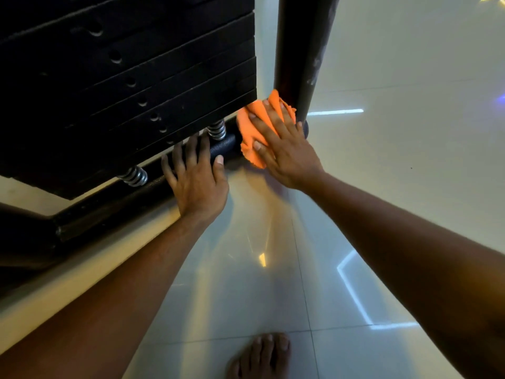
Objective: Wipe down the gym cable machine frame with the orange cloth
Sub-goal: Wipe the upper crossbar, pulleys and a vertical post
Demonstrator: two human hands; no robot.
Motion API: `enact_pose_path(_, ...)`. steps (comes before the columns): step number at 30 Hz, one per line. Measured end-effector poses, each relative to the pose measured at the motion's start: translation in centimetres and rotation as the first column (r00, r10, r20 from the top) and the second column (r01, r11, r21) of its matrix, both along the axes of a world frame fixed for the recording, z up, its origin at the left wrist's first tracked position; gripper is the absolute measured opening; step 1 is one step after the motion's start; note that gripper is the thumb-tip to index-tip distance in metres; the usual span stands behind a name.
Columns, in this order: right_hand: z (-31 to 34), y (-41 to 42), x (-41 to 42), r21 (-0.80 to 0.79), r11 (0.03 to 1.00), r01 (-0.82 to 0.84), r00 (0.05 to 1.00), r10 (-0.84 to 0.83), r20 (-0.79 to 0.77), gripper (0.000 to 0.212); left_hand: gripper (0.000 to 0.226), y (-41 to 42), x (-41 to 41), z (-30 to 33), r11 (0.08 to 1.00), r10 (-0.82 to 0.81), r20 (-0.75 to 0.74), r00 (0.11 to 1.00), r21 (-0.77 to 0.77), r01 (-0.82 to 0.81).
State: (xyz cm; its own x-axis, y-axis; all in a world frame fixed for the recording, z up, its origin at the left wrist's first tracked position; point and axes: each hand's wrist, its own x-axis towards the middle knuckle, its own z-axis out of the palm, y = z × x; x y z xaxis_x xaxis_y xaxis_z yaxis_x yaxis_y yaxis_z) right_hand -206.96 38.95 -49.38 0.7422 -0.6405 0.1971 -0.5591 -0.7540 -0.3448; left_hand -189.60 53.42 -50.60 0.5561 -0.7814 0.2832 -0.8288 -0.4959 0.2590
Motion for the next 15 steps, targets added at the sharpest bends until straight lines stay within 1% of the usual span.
enact_pose_path(2, 0.3, 1.2, 0.8, 0.104, 0.994, 0.042, 0.995, -0.051, 0.086, 0.062, 0.057, 0.1, -0.1, 0.0, 1.000, -0.006, 0.028, 1.000, -0.003, 0.006)
enact_pose_path(5, 1.4, 1.5, 1.2, 0.176, 0.982, 0.064, 0.989, -0.086, 0.122, 0.059, 0.058, 0.5, -0.3, 0.3, 1.000, -0.018, 0.042, 0.999, 0.019, 0.018)
enact_pose_path(7, 2.8, 2.0, 0.8, 0.216, 0.973, 0.076, 0.985, -0.107, 0.133, 0.054, 0.061, 1.1, -0.3, 1.0, 0.996, -0.065, 0.031, 0.997, 0.069, 0.063)
enact_pose_path(9, 3.9, 3.4, 0.0, 0.246, 0.967, 0.059, 0.987, -0.094, 0.134, 0.049, 0.063, 2.1, 0.1, 2.4, 0.984, -0.118, -0.031, 0.993, 0.127, 0.121)
enact_pose_path(12, 6.2, 6.9, -2.5, 0.302, 0.951, 0.060, 0.990, -0.096, 0.104, 0.050, 0.061, 4.7, -0.3, 6.1, 0.959, -0.171, -0.225, 0.959, 0.185, 0.214)
enact_pose_path(13, 7.6, 8.4, -3.7, 0.313, 0.947, 0.078, 0.990, -0.111, 0.087, 0.051, 0.060, 5.9, -0.8, 7.8, 0.951, -0.179, -0.281, 0.943, 0.195, 0.239)
enact_pose_path(15, 11.5, 11.7, -6.3, 0.339, 0.935, 0.105, 0.988, -0.136, 0.067, 0.050, 0.057, 8.9, -2.5, 12.0, 0.935, -0.200, -0.335, 0.921, 0.217, 0.281)
